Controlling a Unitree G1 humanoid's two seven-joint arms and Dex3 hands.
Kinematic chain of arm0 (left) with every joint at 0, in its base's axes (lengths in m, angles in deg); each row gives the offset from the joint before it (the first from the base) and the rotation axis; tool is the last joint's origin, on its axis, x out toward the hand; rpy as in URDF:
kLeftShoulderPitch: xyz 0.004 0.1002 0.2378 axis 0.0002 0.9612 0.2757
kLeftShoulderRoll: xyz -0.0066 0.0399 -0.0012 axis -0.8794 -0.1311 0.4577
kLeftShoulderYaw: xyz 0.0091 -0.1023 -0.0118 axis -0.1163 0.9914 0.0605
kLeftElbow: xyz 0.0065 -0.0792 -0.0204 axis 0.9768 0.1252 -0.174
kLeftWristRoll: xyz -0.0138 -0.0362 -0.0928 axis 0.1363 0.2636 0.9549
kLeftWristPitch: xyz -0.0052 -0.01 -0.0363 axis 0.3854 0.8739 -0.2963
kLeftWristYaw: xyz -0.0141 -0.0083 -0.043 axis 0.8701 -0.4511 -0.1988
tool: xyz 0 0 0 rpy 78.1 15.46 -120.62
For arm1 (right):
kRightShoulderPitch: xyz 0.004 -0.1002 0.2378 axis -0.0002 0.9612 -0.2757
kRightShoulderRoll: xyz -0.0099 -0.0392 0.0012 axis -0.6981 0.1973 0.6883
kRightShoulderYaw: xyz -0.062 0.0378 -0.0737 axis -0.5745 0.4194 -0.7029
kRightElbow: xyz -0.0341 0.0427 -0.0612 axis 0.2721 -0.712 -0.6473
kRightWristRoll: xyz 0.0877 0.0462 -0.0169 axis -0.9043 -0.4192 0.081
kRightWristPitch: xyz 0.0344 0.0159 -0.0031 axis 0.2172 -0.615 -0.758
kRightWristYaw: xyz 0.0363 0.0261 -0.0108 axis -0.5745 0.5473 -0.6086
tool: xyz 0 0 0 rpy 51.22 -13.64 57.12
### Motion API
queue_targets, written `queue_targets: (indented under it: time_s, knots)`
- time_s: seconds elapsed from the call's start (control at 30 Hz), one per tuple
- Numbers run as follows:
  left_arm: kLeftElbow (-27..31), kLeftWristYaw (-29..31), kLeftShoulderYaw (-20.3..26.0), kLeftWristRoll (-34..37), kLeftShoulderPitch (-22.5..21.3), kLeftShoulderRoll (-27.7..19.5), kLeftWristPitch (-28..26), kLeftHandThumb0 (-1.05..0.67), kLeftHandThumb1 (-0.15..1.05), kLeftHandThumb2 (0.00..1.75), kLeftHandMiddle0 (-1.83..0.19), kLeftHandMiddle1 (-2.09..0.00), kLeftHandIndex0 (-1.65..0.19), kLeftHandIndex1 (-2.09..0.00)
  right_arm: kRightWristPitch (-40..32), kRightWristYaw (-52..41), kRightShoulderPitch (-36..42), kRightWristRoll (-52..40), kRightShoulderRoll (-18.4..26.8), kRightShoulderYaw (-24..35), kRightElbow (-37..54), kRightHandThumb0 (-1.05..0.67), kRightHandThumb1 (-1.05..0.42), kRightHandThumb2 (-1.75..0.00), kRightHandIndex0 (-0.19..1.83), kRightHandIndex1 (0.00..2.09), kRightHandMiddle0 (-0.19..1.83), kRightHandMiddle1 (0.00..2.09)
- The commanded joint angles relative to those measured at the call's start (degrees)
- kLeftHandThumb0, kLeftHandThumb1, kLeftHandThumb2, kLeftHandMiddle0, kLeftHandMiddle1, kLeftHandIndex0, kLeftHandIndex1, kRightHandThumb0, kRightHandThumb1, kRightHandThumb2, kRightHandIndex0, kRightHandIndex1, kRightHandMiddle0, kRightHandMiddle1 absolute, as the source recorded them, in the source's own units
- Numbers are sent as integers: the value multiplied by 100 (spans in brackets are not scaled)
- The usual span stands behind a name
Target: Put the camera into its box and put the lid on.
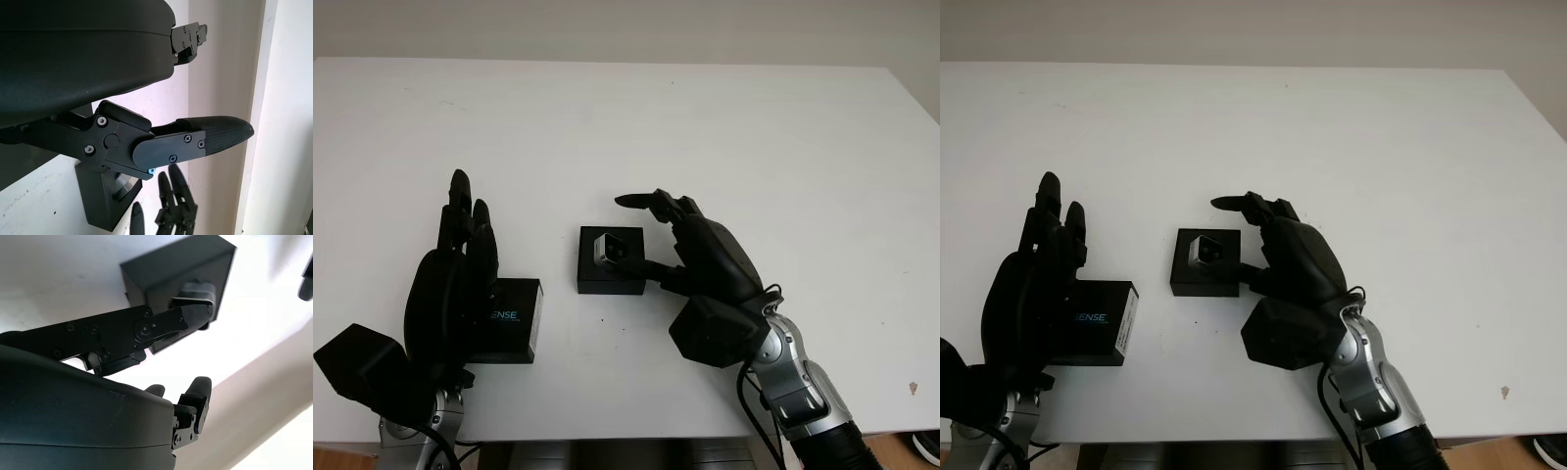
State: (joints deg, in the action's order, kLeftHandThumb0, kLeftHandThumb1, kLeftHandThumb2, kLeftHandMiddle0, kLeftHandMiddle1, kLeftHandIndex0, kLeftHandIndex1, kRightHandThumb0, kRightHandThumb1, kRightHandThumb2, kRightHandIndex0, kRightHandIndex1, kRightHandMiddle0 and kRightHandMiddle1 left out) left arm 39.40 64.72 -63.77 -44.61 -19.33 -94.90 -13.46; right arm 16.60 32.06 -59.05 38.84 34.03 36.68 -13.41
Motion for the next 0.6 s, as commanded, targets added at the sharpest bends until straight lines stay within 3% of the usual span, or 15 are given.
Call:
queue_targets:
  time_s: [0.0, 0.57]
  knots:
    - [101, 4, -24, -16, 32, -6, 13, -78, 105, 60, 19, 0, 19, 0, -31, -9, -30, -50, -41, 29, 125, -55, -101, -5, -3, 76, 1, 80]
    - [102, 0, -7, -6, 31, -2, 13, -78, 105, 60, 19, 0, 19, 0, 205, 127, -15, 162, 38, -113, -138, -56, -100, -5, -4, 77, 1, 93]
